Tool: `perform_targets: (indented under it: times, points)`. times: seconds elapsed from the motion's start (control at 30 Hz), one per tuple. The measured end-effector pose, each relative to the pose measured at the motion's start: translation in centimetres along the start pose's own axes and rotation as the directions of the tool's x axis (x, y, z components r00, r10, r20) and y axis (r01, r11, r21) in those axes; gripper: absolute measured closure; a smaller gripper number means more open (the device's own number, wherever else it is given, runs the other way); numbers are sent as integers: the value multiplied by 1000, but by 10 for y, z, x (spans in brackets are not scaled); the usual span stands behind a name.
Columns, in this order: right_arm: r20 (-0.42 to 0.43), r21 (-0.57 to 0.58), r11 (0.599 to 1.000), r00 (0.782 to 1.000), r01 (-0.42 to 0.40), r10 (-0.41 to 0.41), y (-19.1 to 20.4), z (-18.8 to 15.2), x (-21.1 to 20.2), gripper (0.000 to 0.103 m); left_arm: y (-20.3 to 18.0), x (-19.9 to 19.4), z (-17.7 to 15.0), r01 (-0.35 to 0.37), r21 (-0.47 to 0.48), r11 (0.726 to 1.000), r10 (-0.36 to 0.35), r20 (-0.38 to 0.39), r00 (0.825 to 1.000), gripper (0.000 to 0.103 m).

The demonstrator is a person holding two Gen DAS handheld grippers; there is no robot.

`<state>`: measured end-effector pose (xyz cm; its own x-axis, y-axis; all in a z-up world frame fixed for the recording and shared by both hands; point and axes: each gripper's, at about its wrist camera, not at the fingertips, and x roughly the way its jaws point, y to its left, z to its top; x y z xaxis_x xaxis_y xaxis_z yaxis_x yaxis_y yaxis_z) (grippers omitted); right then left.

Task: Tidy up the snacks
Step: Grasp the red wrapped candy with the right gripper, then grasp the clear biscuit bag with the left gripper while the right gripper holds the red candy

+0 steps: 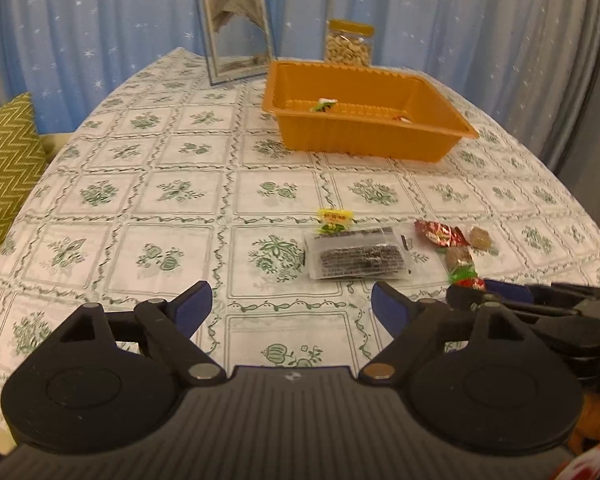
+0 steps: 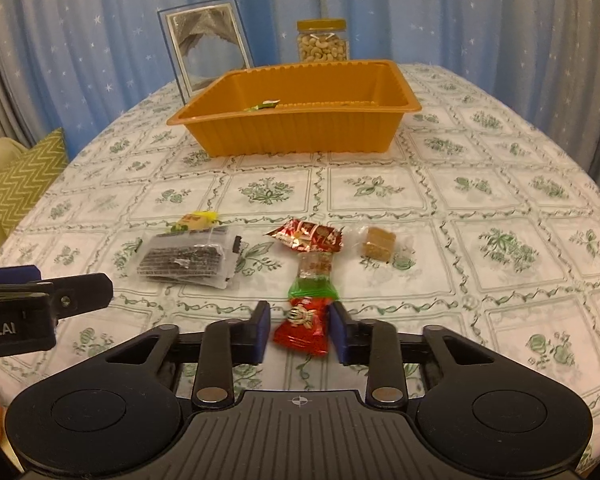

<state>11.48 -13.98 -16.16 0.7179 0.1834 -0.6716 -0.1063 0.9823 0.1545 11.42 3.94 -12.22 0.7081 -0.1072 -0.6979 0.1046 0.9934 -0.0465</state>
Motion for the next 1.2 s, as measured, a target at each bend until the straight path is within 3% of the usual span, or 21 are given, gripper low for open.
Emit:
perform_targets:
  times: [0.1,0.27,0.5,0.67,0.9,1.0,1.2]
  points:
    - [2,-3,1000,1000,4,-4,-3,0,-1,84,-6,9,2,11,54,998,-10,-10,1000,18]
    - [13,15,1000,1000,24,-24,-16,1,-7,84,-19,26,13,25,212,977,-26,4,1000,18]
    - [8,67,997,999,40,-41,-32,3,-9,84,-34,57,25,77,454,888,-78,-16,997,18]
    - [2,77,996,999,41,-41,-34,3,-8,84,-40,74,27,163,494,854,-143,-79,987,22]
    - [2,94,995,999,43,-44,-38,3,-8,84,-42,66,21,193,378,906,-149,-144,978,51]
    - [3,97,994,999,44,-45,-39,3,-9,84,-45,56,14,226,349,909,-175,-173,969,54]
    - [13,102,994,999,47,-48,-37,4,-13,84,-48,56,13,171,291,941,-139,-130,982,52]
